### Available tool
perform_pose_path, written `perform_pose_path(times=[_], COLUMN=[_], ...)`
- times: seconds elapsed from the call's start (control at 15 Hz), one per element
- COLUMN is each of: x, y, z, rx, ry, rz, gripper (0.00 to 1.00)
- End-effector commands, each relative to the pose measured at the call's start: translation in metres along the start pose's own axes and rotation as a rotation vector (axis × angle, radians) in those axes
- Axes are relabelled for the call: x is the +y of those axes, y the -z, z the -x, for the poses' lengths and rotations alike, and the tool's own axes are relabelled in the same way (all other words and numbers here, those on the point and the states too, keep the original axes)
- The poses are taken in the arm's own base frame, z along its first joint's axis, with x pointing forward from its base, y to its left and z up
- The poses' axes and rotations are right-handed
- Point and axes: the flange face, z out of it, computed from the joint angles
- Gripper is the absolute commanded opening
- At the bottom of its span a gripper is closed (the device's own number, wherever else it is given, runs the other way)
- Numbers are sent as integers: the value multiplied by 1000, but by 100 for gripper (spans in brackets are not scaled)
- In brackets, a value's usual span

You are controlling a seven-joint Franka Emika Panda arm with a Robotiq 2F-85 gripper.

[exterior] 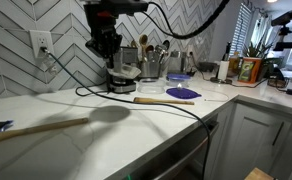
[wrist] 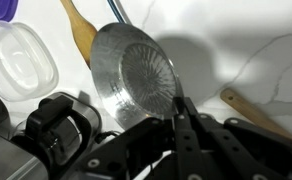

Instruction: Take the silver bowl out of the tupperware container

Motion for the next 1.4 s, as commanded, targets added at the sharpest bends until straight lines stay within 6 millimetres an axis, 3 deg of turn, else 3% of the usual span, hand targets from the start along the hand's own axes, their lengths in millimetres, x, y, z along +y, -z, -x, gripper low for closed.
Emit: perform_pose_path(times=[0.0, 0.4, 0.6, 1.0, 1.33], x=[0, 4, -23, -106, -143], y=[1, -1, 4, 14, -6], z=[-1, -1, -20, -56, -83], rx=[0, -3, -3, 6, 10], ry=[0, -7, 44, 190, 183], rz=[0, 0, 15, -3, 87], gripper=[2, 1, 1, 1, 1])
